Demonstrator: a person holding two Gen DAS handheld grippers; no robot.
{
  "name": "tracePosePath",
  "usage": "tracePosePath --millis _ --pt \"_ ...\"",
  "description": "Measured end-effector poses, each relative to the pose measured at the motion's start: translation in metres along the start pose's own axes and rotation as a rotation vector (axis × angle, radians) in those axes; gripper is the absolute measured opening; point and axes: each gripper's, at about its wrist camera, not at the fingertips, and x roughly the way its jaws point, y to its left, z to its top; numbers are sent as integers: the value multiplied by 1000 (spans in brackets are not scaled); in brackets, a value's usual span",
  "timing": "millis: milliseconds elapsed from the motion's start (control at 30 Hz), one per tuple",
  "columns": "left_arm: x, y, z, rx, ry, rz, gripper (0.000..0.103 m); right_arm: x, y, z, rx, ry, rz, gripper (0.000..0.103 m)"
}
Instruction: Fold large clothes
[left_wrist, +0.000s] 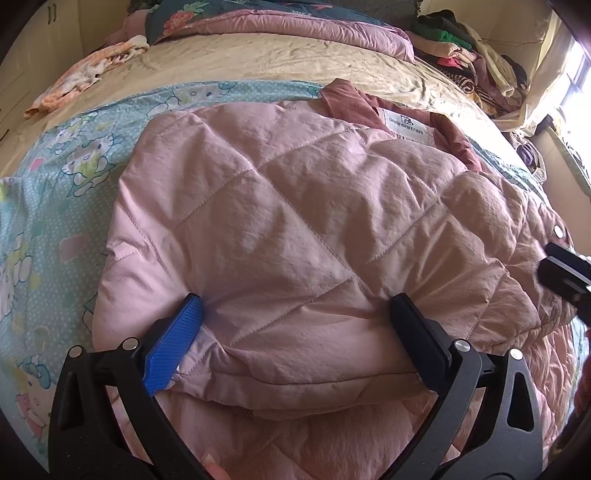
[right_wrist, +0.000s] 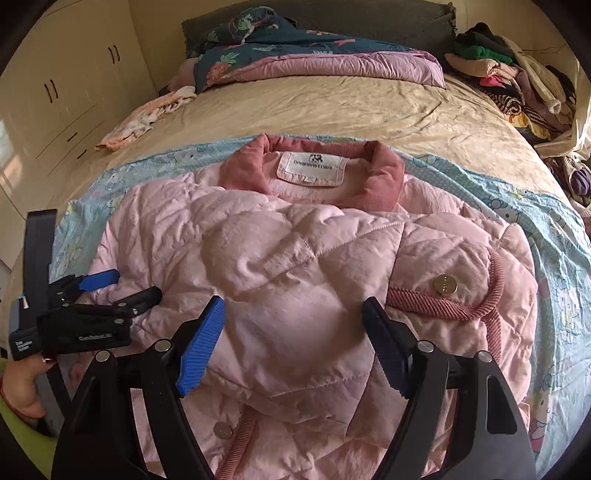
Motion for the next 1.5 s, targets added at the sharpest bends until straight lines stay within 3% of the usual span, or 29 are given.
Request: tracePosePath --millis 200,500,633,833,1500 --pt "-4 -4 0 8 -7 14 95 29 -2 -10 -13 60 -23 79" --pt "-29 -8 -2 18 -28 23 94 33 -3 -15 10 28 -32 82" --pt "-46 -6 -4 12 -56 14 94 18 -5 -14 56 24 -4 83" --pt "-63 -3 -5 -13 -79 14 94 -18 -12 -20 154 -36 81 92" --pt "-131 -11 -14 -27 -175 -16 94 -130 -9 -40 161 -233 36 98"
